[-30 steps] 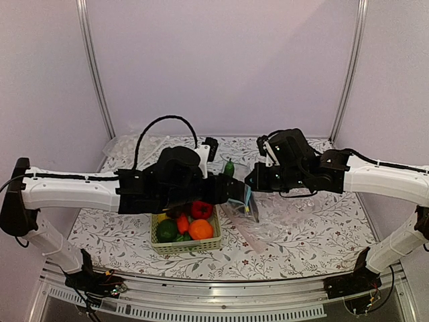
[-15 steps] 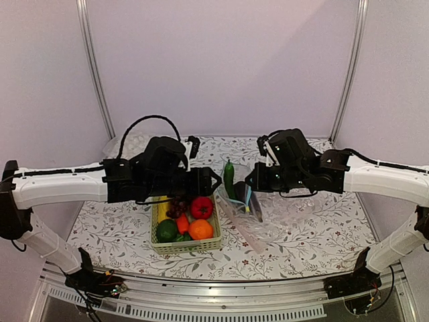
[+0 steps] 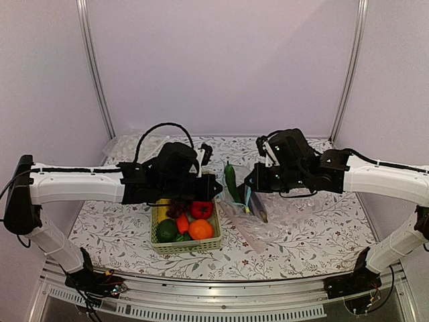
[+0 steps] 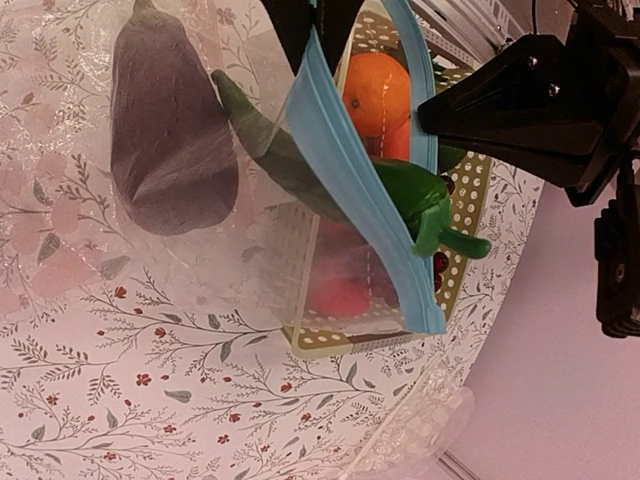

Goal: Place the food in the zip-top bag and seal the zipper
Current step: Adjust the zipper food storage bag at the center of the board.

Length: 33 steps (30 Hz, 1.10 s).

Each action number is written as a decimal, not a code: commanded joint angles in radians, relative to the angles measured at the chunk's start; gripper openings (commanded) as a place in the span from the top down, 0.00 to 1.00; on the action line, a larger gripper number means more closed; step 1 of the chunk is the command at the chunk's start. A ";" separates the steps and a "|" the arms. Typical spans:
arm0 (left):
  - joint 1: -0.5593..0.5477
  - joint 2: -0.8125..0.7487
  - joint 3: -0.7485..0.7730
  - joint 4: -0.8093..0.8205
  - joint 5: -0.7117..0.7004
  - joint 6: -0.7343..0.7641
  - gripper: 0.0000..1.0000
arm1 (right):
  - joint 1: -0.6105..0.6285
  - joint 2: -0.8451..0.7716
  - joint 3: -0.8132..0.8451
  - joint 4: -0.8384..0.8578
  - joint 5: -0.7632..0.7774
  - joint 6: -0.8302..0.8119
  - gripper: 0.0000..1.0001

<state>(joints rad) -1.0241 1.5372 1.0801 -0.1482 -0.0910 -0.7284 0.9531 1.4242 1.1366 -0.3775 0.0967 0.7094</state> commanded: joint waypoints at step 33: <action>0.115 0.101 0.103 0.081 0.043 0.148 0.01 | 0.006 0.060 0.018 -0.004 -0.008 -0.007 1.00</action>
<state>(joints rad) -0.9443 1.6344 1.1805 -0.0845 -0.0708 -0.5751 0.9535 1.4979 1.1492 -0.4034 0.1028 0.7029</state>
